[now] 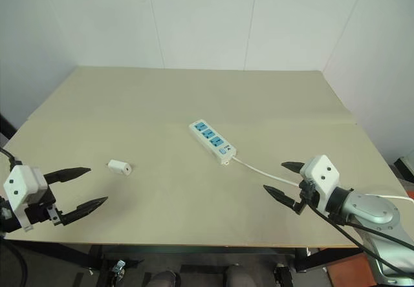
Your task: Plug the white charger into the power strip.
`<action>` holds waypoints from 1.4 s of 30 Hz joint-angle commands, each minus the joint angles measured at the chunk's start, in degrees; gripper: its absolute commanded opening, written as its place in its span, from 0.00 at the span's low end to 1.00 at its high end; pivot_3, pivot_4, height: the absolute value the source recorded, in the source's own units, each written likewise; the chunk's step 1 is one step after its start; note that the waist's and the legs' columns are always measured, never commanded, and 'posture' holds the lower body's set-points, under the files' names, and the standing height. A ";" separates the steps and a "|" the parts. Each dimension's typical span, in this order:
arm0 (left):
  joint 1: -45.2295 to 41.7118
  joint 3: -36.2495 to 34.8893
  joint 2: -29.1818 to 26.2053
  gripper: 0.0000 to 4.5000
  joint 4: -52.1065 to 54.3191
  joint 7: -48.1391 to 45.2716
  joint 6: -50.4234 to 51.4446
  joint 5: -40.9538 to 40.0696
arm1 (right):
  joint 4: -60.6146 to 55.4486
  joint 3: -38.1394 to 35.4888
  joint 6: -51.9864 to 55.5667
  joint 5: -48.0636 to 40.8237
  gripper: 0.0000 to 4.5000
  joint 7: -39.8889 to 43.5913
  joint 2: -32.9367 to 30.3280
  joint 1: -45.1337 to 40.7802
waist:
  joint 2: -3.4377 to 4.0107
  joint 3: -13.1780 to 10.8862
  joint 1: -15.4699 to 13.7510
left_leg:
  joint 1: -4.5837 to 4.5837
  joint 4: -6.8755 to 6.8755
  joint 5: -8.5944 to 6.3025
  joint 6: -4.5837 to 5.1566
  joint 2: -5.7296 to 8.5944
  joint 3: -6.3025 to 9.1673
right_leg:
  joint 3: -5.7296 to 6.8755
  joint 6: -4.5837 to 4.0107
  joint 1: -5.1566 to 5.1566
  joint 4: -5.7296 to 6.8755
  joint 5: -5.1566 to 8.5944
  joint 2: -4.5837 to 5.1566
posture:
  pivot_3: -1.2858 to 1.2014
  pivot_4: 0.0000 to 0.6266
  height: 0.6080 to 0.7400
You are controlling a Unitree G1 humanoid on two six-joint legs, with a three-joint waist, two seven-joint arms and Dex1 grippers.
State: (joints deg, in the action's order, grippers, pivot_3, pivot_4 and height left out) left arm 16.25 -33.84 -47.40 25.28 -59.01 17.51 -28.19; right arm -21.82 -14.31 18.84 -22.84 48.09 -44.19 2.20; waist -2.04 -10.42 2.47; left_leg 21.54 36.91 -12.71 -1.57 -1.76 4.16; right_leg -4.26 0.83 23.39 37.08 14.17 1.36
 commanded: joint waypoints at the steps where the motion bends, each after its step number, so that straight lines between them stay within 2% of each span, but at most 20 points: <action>1: -0.61 -0.36 -0.72 1.00 0.61 0.25 -1.10 0.06 | -1.85 -1.26 -1.22 -0.25 0.99 -0.33 -0.07 -0.47 | 0.00 0.00 0.00 | 0.00 0.00 0.00 0.00 0.00 0.00 | 0.00 0.00 0.00 0.00 0.00 0.00 | 0.52 0.24 1.00; 15: -1.34 0.37 -0.80 1.00 0.61 0.13 -0.97 -0.11 | -0.59 -0.66 -1.86 0.40 0.99 -1.59 1.01 -1.40 | -0.01 0.00 0.02 | 0.34 -0.02 0.00 0.01 -0.04 -0.32 | -0.41 0.17 0.51 0.04 -0.11 -0.09 | 0.52 0.24 1.00; 17: -2.26 1.05 -0.86 1.00 0.41 -0.19 -1.10 -0.56 | 0.92 0.83 -1.92 0.47 0.99 -2.43 2.84 -2.85 | -0.01 0.00 0.07 | 0.44 -0.02 0.00 0.01 -0.06 -0.43 | -0.53 0.59 0.67 0.05 -0.40 -0.14 | 0.52 0.24 1.00; 21: -6.11 3.40 -0.83 1.00 -0.70 -0.79 -1.40 -1.60 | 5.83 7.39 -4.18 3.12 0.99 -2.79 7.80 -7.66 | -0.02 0.01 0.18 | 0.41 -0.02 0.01 0.01 -0.08 -0.61 | -0.67 0.62 0.71 0.05 -0.47 -0.18 | 0.52 0.24 1.00; 30: -16.68 10.59 1.06 1.00 -2.25 -1.00 -0.27 -5.49 | 19.77 16.91 -7.90 10.61 0.99 -10.95 21.90 -23.20 | -0.01 -0.01 0.32 | 0.48 -0.01 0.01 0.01 -0.08 -0.91 | -1.04 0.71 0.86 0.02 -0.61 -0.23 | 0.52 0.24 1.00; 36: -18.88 12.87 1.03 1.00 -3.31 -1.76 -0.43 -5.65 | 31.21 17.36 -10.35 13.95 0.99 -17.91 29.18 -30.70 | 0.00 -0.01 0.40 | 0.47 -0.02 0.01 0.01 -0.07 -0.97 | -1.12 0.69 0.89 0.04 -0.66 -0.23 | 0.52 0.24 1.00; 40: -19.81 13.59 1.00 1.00 -4.00 -2.10 -0.81 -5.67 | 40.94 17.08 -15.02 16.68 0.99 -22.54 32.26 -35.44 | 0.00 -0.01 0.84 | 0.44 -0.02 0.01 0.01 -0.08 -0.97 | -1.12 0.66 0.89 0.06 -0.69 -0.23 | 0.52 0.24 1.00; 42: -19.95 13.74 1.03 1.00 -4.07 -2.15 -0.90 -5.64 | 44.14 17.19 -16.57 16.95 0.99 -22.12 32.61 -36.76 | 0.00 -0.01 0.97 | 0.46 -0.02 0.01 0.01 -0.07 -0.97 | -1.12 0.53 0.89 0.05 -0.77 -0.23 | 0.52 0.24 1.00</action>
State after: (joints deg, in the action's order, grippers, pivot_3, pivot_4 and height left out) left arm -2.88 -19.77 -46.12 21.13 -60.94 17.51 -33.02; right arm 21.16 3.84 5.07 -6.27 26.49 -11.48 -33.41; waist -2.04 -10.43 3.44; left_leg 22.01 36.89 -12.70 -1.55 -1.84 3.19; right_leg -5.38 1.30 24.28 37.12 13.36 1.13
